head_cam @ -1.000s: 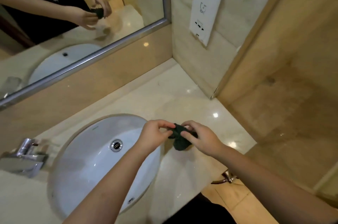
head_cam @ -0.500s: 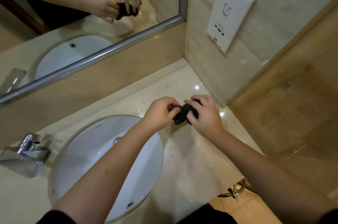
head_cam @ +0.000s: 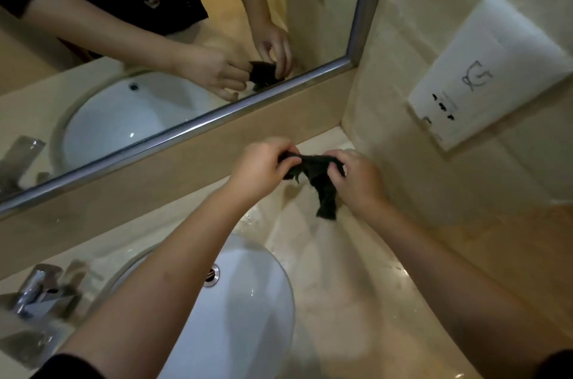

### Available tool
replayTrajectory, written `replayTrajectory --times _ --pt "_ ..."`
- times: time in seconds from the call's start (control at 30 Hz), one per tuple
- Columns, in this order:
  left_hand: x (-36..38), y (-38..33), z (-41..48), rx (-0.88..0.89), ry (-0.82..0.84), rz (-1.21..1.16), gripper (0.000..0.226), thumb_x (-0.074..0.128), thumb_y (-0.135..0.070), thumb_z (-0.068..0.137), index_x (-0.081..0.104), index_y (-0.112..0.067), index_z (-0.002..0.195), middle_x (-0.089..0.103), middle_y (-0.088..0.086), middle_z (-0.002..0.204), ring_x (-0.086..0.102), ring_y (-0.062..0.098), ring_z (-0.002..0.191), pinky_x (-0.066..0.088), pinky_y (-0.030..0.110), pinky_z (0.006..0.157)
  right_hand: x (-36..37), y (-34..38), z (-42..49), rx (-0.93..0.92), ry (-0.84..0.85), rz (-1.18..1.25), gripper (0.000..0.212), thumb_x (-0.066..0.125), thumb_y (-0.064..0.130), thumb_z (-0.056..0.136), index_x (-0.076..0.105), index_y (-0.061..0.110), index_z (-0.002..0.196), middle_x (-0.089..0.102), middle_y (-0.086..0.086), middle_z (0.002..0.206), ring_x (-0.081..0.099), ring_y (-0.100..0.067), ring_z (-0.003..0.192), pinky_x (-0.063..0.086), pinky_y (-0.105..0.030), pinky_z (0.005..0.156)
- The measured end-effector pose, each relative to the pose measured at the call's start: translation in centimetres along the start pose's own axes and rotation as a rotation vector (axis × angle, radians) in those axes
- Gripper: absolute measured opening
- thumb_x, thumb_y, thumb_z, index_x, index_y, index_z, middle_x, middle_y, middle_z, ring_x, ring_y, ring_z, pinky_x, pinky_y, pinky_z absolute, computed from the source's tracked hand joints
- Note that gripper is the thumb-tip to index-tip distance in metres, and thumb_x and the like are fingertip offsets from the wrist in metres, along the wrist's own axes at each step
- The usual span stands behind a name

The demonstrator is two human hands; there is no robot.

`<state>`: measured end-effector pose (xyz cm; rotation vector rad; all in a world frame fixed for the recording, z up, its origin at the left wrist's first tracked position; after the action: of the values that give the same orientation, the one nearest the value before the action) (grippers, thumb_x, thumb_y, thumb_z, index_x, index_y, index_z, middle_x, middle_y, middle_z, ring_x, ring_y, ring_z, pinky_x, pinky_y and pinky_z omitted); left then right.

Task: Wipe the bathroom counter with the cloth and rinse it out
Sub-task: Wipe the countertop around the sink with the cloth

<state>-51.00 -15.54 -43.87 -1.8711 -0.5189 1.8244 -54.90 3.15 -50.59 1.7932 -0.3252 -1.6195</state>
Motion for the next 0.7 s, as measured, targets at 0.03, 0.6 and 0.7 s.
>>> replayTrajectory --times 0.03,0.6,0.7 --pt "-0.4 0.4 0.9 0.018 -0.039 0.045 0.009 0.062 -0.022 0.089 0.067 -0.015 0.09 0.057 -0.008 0.081 0.051 0.011 0.077 0.037 0.028 0.068 -0.3 0.2 1.5 -0.038 -0.048 0.001 0.025 0.053 0.017 0.091 0.067 0.021 0.111 0.065 0.001 0.101 0.058 -0.016 0.089 0.044 -0.024 0.075" --pt "11.1 6.5 -0.1 -0.008 0.263 0.678 0.046 0.037 -0.017 0.074 0.073 -0.002 0.099 0.071 0.014 0.099 0.068 0.029 0.086 0.056 0.031 0.075 5.8 -4.7 3.1 -0.191 0.04 -0.375 0.036 0.062 0.023 0.088 0.061 0.01 0.121 0.054 -0.011 0.126 0.048 -0.028 0.117 0.048 -0.043 0.093" --pt "13.6 5.6 -0.1 -0.092 0.258 0.483 0.055 0.032 -0.026 0.086 0.058 0.003 0.125 0.06 0.024 0.125 0.059 0.037 0.114 0.051 0.043 0.095 6.9 -4.4 3.7 -0.165 0.14 -0.392 0.045 0.059 0.022 0.09 0.051 0.009 0.133 0.045 -0.016 0.14 0.038 -0.034 0.133 0.041 -0.045 0.103"
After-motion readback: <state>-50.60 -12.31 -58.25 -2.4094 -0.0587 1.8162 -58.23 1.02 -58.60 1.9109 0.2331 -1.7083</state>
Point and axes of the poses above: each hand's wrist, its own z-axis towards the middle knuckle, its own x-axis out of the palm, y = z × x, the point moved 2 cm from there along z, towards the middle knuckle
